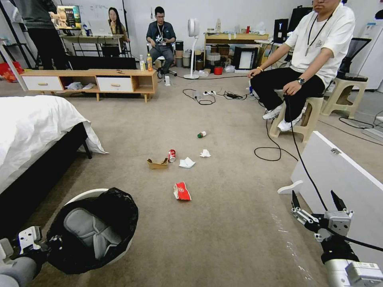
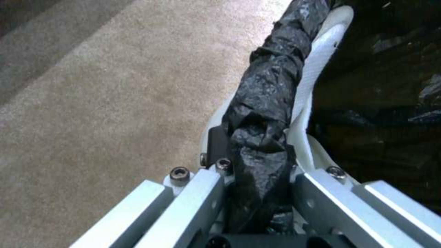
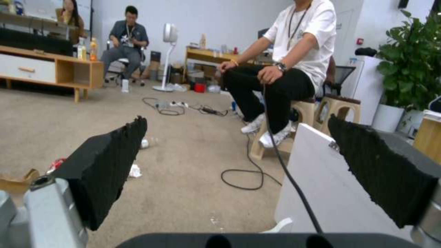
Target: Pick up the trash bin and place the garbage on the floor into it.
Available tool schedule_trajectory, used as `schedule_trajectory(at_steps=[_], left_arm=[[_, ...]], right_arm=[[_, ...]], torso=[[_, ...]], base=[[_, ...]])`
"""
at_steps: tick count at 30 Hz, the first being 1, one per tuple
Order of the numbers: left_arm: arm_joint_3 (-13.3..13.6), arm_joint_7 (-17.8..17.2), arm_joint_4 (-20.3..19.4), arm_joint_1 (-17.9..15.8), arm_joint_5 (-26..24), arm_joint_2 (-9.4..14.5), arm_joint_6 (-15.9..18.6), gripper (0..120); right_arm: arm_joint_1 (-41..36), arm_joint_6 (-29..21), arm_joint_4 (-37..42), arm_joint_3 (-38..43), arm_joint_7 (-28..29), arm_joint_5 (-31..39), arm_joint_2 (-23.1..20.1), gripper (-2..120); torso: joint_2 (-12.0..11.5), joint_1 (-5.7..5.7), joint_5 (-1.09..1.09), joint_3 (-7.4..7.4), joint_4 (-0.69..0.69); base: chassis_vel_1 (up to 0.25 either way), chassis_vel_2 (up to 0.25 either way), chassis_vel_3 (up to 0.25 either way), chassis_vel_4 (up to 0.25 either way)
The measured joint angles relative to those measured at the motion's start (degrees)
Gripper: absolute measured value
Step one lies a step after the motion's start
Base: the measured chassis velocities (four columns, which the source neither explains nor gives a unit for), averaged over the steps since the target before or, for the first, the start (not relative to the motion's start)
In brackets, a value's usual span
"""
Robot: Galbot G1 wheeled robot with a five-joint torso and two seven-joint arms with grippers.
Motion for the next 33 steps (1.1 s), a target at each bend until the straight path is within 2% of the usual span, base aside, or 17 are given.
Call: schedule_trajectory(at_steps=[7,12,21,33], left_arm=[[0.0,0.0,0.2,-0.1,0.0,-0.1,0.0,1],[-0.3,0.0,0.2,-0.1,-0.1,-0.1,0.0,1],[-0.4,0.0,0.1,0.0,-0.2,-0.1,0.0,1],[-0.4,0.0,-0.2,0.2,-0.1,-0.3,0.0,1]], right_arm=[[0.0,0.6,-0.1,0.1,-1.1,0.5,-0.1,100],[0.5,4.3,-1.2,1.0,-4.4,0.5,0.0,100],[0.3,5.2,-1.5,0.9,-4.6,0.5,0.1,100],[-0.1,5.1,-1.3,0.9,-4.5,0.0,-0.1,100]], torso=[[0.0,0.0,0.0,0.0,0.01],[0.0,0.0,0.0,0.0,0.01],[0.0,0.0,0.0,-0.01,0.01],[0.0,0.0,0.0,0.0,0.01]], base=[[0.0,0.0,0.0,0.0],[0.0,0.0,0.0,0.0],[-0.016,0.01,0.02,-0.017],[-0.192,0.18,0.181,-0.193]])
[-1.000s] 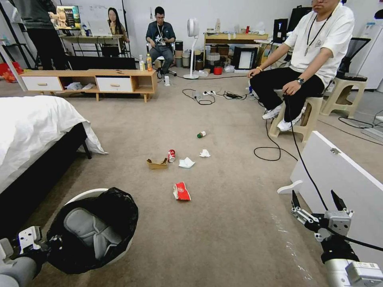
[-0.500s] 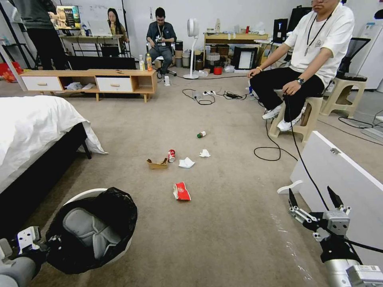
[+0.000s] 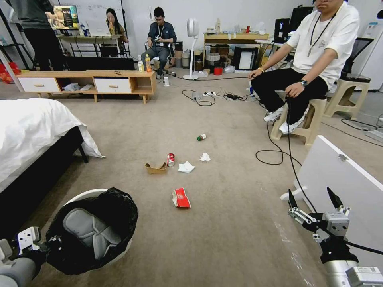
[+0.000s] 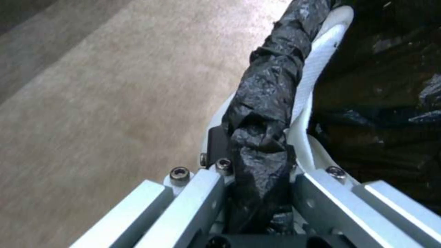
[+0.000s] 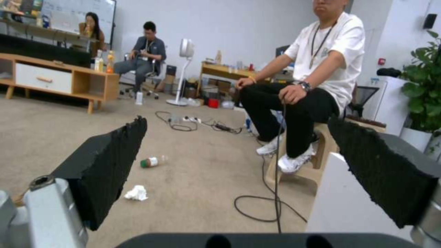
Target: Pick up the trash bin and place the garbage on the floor into it.
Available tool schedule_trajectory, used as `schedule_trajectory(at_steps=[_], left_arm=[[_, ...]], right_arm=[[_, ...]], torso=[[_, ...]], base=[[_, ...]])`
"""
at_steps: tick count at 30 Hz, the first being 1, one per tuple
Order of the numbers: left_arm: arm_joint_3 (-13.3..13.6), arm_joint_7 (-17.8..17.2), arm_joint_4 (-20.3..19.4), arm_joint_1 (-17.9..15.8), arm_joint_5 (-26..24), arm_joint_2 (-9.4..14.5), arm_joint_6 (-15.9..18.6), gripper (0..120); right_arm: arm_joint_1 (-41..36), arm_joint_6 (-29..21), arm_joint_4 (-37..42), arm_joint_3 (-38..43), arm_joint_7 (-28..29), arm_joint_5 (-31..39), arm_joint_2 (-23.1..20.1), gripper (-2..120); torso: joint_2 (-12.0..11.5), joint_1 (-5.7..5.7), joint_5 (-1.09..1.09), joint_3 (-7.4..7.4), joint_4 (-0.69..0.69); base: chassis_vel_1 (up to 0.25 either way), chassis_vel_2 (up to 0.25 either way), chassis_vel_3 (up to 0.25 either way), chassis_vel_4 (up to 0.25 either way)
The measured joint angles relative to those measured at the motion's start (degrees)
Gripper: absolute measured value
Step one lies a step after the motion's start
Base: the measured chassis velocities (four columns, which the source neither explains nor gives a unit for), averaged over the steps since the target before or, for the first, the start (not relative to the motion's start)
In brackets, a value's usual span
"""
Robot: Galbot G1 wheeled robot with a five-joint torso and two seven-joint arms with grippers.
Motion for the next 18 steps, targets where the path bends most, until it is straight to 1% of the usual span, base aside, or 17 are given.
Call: schedule_trajectory(at_steps=[7,8,9,10,11,13,14,15,16,18], left_arm=[[-0.1,0.0,-0.3,0.3,0.0,-0.1,0.0,1],[-0.1,0.0,-0.4,0.3,0.0,-0.1,0.0,1],[-0.1,0.0,-0.4,0.3,0.0,-0.1,0.0,1],[-0.2,0.1,-0.4,0.4,0.0,-0.1,0.0,1],[-0.2,0.1,-0.4,0.4,0.1,-0.1,0.0,1],[-0.2,0.1,-0.4,0.4,0.0,-0.1,0.0,1],[-0.2,0.1,-0.4,0.4,0.0,-0.1,0.0,1],[-0.2,0.1,-0.5,0.4,0.0,-0.1,0.0,1],[-0.2,0.1,-0.5,0.4,0.1,-0.1,0.0,1],[-0.2,0.1,-0.5,0.4,0.1,-0.1,0.0,1]], right_arm=[[-0.1,-0.1,0.1,0.0,0.1,-0.2,-0.1,100],[-0.2,-0.1,0.1,0.0,0.1,-0.2,-0.1,100],[-0.2,-0.1,0.1,0.0,0.1,-0.2,-0.1,100],[-0.2,-0.1,0.2,-0.1,0.2,-0.2,-0.1,100],[-0.3,-0.1,0.2,-0.1,0.2,-0.2,-0.1,100],[-0.3,-0.1,0.3,-0.1,0.2,-0.2,-0.1,100],[-0.3,-0.1,0.3,-0.1,0.2,-0.2,-0.1,100],[-0.3,-0.1,0.3,-0.1,0.3,-0.2,-0.1,100],[-0.4,-0.1,0.3,-0.2,0.3,-0.2,-0.1,100],[-0.4,-0.1,0.3,-0.2,0.3,-0.2,-0.1,100]], torso=[[0.0,0.0,0.0,0.0,0.01],[0.0,0.0,-0.01,0.0,-0.02],[0.0,0.0,-0.01,0.0,-0.02],[0.0,0.0,0.02,0.0,0.02],[0.0,0.0,0.0,0.0,0.0],[0.0,0.0,-0.03,0.0,0.01],[0.0,0.0,-0.03,0.0,0.01],[0.0,0.0,0.0,0.0,-0.02],[0.0,0.0,0.02,0.0,0.02],[0.0,0.01,0.0,0.0,0.01]], base=[[-0.274,0.279,0.284,-0.275],[-0.28,0.279,0.29,-0.265],[-0.28,0.279,0.29,-0.265],[-0.288,0.268,0.29,-0.271],[-0.288,0.272,0.277,-0.271],[-0.274,0.265,0.276,-0.276],[-0.26,0.258,0.276,-0.282],[-0.275,0.258,0.255,-0.286],[-0.28,0.279,0.255,-0.288],[-0.28,0.273,0.259,-0.288]])
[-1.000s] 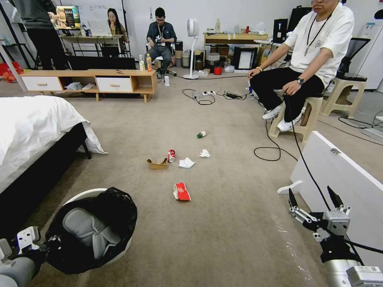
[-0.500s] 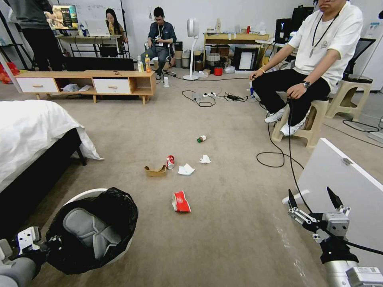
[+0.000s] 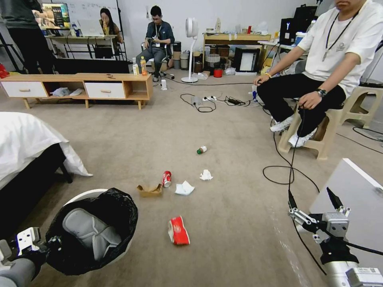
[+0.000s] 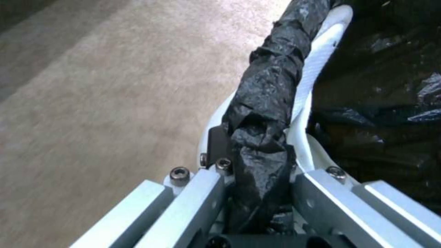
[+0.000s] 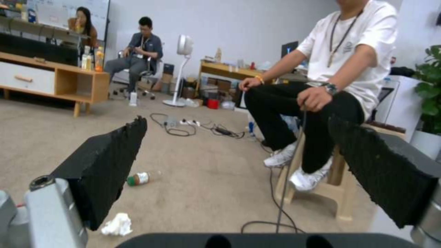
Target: Pick up the trash bin and place the garbage on the floor into it.
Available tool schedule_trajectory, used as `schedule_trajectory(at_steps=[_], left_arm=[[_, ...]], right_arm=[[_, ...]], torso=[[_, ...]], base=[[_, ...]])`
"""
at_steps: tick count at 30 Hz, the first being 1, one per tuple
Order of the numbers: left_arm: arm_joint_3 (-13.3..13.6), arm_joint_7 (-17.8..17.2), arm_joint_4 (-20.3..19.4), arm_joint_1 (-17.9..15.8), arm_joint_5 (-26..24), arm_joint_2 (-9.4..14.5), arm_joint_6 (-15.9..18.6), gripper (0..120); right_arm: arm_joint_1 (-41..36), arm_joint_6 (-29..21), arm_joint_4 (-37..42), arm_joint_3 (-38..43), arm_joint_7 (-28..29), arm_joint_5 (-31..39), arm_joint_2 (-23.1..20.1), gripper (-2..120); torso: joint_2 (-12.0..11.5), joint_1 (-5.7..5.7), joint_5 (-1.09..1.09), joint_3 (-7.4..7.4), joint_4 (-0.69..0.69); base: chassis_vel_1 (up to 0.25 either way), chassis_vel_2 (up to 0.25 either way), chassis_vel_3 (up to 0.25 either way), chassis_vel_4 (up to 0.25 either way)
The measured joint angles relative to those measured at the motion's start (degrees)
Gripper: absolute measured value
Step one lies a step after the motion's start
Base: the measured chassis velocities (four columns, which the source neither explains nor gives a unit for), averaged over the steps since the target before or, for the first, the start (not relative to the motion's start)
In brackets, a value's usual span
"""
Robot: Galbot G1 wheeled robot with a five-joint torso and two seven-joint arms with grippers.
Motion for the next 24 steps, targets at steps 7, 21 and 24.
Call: schedule_trajectory(at_steps=[7,21,24], left_arm=[[0.0,0.0,0.0,0.1,0.0,-0.1,0.0,1],[-0.3,0.2,0.2,0.6,0.2,-0.3,0.0,1],[-0.3,0.4,0.3,0.7,0.3,-0.4,0.0,1]], right_arm=[[0.1,1.0,-0.1,-0.3,0.4,0.1,0.0,100],[0.0,1.6,-0.4,-0.7,0.5,0.5,0.1,100],[0.0,1.6,-0.5,-0.7,0.6,0.5,0.1,100]], torso=[[0.0,0.01,0.02,0.01,0.0],[0.0,0.0,0.0,-0.02,-0.01],[0.0,0.0,0.0,-0.01,-0.01]], base=[[-0.226,0.25,0.235,-0.243],[-0.02,0.02,0.019,-0.022],[0.0,0.0,0.0,0.0]])
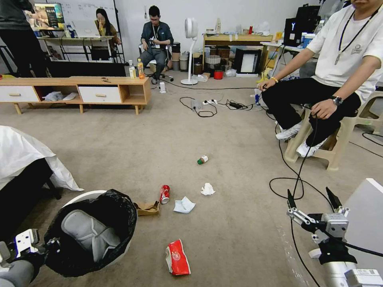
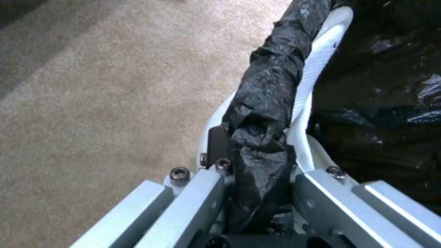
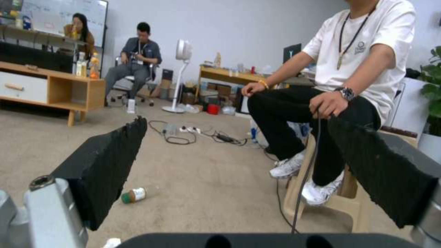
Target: Pick up the trash bin and place the garbage on the floor into it.
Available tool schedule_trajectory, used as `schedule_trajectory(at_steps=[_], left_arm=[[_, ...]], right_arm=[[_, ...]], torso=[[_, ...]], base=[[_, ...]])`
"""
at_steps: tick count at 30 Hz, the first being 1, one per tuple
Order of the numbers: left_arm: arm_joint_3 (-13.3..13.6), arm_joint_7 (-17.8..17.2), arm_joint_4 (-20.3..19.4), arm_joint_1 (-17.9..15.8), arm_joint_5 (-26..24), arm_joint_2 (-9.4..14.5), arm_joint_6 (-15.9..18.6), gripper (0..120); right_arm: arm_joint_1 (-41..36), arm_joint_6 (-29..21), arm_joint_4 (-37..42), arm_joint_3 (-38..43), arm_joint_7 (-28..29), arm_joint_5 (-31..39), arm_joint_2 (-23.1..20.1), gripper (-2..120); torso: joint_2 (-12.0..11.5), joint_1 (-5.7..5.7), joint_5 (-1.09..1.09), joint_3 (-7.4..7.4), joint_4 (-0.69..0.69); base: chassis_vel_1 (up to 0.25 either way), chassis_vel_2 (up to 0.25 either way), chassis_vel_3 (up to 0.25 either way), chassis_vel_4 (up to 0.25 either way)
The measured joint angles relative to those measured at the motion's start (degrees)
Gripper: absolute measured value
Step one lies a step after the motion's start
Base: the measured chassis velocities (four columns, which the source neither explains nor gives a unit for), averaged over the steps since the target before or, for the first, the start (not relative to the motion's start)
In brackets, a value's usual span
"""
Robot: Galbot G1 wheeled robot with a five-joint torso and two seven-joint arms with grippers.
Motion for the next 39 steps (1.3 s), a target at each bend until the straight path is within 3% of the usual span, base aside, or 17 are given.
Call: schedule_trajectory(at_steps=[39], left_arm=[[0.4,0.6,1.2,-0.7,0.9,-0.1,0.0,1]], right_arm=[[1.3,-0.6,-1.2,-0.2,0.3,0.6,-0.3,100]], torso=[[0.0,0.0,0.0,0.0,0.0]], base=[[0.0,0.0,0.0,0.0]])
